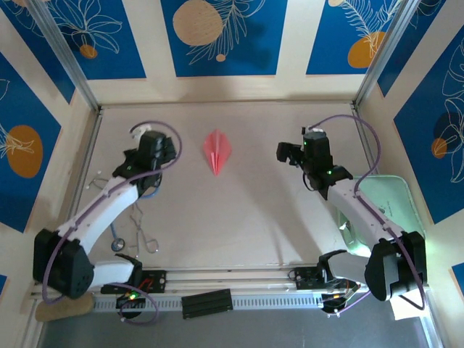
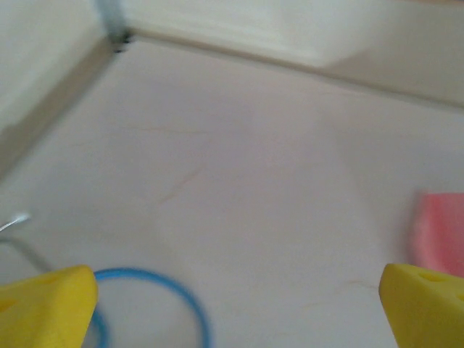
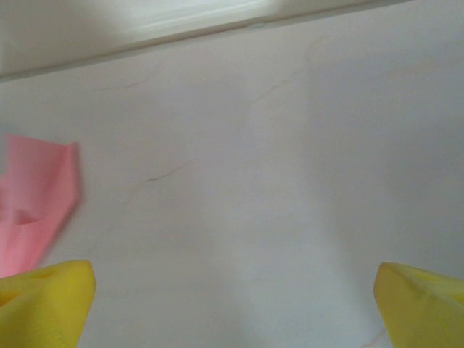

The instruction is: Fold a paper plane with a square sheet of paper (pick it up from the middle)

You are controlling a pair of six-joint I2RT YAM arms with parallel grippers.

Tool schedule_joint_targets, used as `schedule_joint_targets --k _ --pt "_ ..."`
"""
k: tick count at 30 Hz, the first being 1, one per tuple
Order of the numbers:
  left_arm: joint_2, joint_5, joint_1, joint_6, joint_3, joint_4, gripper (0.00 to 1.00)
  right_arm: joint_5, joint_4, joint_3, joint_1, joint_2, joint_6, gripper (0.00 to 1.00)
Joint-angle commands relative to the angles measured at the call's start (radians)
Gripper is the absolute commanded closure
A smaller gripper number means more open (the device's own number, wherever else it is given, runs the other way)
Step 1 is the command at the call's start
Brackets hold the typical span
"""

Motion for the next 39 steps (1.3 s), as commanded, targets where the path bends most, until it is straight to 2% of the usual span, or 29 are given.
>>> schedule_joint_targets --k 1,4,9,12,14,17,19,22,29,35,37,39 --pt "-0.112 -0.12 0.062 0.161 -0.175 0.204 0.01 0.128 0.226 -0.141 -0.023 -0.013 -0.121 0.01" --pt "-0.168 -0.113 0.136 0.295 -0.351 0.412 0.01 0.119 0.351 -0.237 -0.071 -0.001 -0.12 0.01" --pt "-0.193 0.106 0.237 0.392 -0.544 0.636 0.01 0.031 0.529 -0.34 -0.135 0.062 -0.17 0.01" --pt "-0.151 0.201 0.276 0.418 -0.593 0.726 0.01 -0.04 0.65 -0.382 -0.147 0.111 -0.218 0.01" --pt "-0.116 0.269 0.298 0.429 -0.614 0.786 0.01 -0.067 0.665 -0.371 -0.156 0.138 -0.234 0.01" --pt "-0.05 0.418 0.328 0.454 -0.643 0.923 0.01 -0.133 0.747 -0.381 -0.184 0.166 -0.265 0.01" --pt "-0.002 0.505 0.34 0.46 -0.655 1.016 0.01 -0.202 0.777 -0.38 -0.22 0.182 -0.251 0.01" --pt "0.074 0.574 0.343 0.466 -0.657 1.131 0.01 -0.312 0.856 -0.404 -0.266 0.216 -0.225 0.01" --pt "0.244 0.642 0.346 0.468 -0.626 1.28 0.01 -0.375 0.995 -0.424 -0.27 0.324 -0.246 0.01" --pt "0.352 0.618 0.345 0.461 -0.584 1.297 0.01 -0.364 0.937 -0.398 -0.269 0.324 -0.241 0.01" --pt "0.339 0.606 0.343 0.459 -0.555 1.212 0.01 -0.367 0.935 -0.398 -0.271 0.325 -0.24 0.01" --pt "0.348 0.571 0.327 0.469 -0.543 1.213 0.01 -0.374 0.928 -0.393 -0.275 0.325 -0.236 0.01"
